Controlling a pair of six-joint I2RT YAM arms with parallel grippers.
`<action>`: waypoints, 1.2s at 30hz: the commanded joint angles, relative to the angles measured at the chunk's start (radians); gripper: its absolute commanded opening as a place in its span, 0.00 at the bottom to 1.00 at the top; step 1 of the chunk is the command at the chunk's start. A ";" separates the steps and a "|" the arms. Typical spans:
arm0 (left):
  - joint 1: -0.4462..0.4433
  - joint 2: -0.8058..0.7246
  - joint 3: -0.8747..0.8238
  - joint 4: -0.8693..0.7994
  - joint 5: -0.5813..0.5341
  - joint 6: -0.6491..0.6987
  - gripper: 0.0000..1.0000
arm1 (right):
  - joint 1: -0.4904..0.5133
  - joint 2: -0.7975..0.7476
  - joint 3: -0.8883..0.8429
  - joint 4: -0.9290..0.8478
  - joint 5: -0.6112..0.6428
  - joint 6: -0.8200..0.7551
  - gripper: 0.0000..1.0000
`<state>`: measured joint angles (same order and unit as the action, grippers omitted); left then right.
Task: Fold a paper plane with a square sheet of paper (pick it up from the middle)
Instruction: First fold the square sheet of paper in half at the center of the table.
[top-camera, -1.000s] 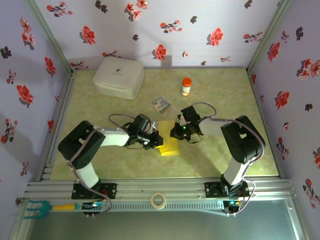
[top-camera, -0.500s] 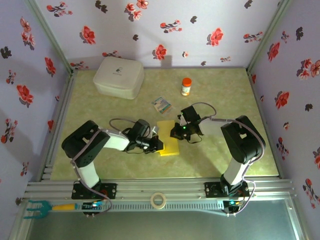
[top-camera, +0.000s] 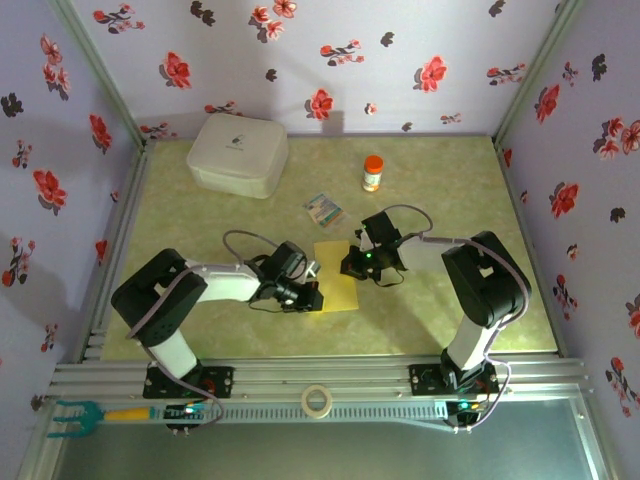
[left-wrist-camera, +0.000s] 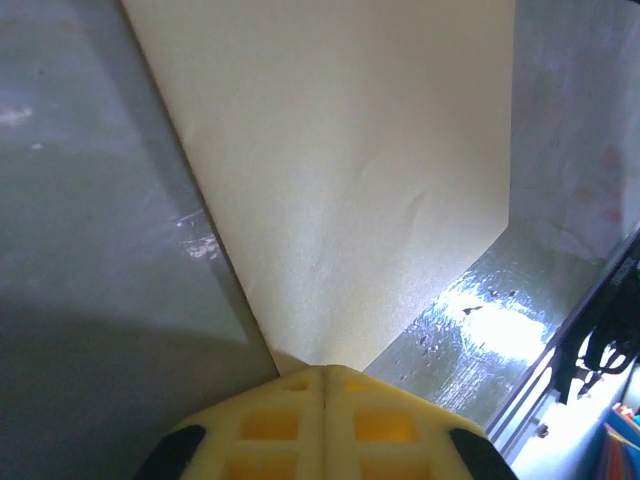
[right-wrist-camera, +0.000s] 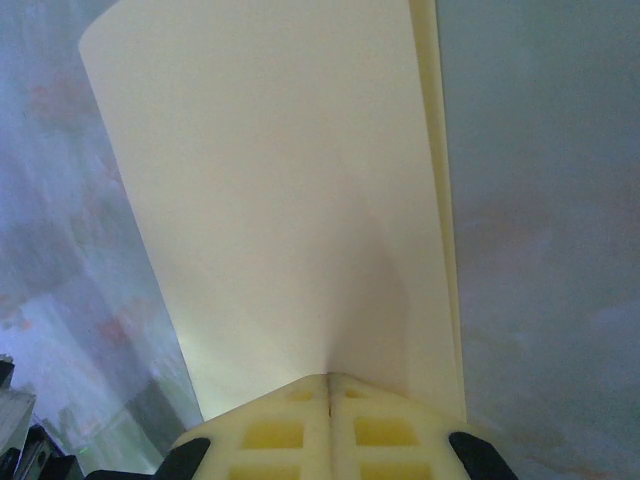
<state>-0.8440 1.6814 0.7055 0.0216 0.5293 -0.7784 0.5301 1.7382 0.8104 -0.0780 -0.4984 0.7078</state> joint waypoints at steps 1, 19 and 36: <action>-0.024 -0.006 -0.004 -0.169 -0.032 0.060 0.00 | -0.012 0.038 -0.051 -0.132 0.146 -0.006 0.00; -0.033 -0.177 0.088 -0.209 -0.120 0.073 0.00 | -0.012 0.002 -0.027 -0.090 0.066 -0.012 0.00; 0.165 0.119 0.322 -0.052 -0.001 0.003 0.00 | -0.030 -0.377 -0.109 -0.196 0.173 0.069 0.17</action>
<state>-0.6991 1.7470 0.9833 -0.0517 0.4862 -0.7723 0.5079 1.3621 0.7506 -0.1608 -0.3725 0.7467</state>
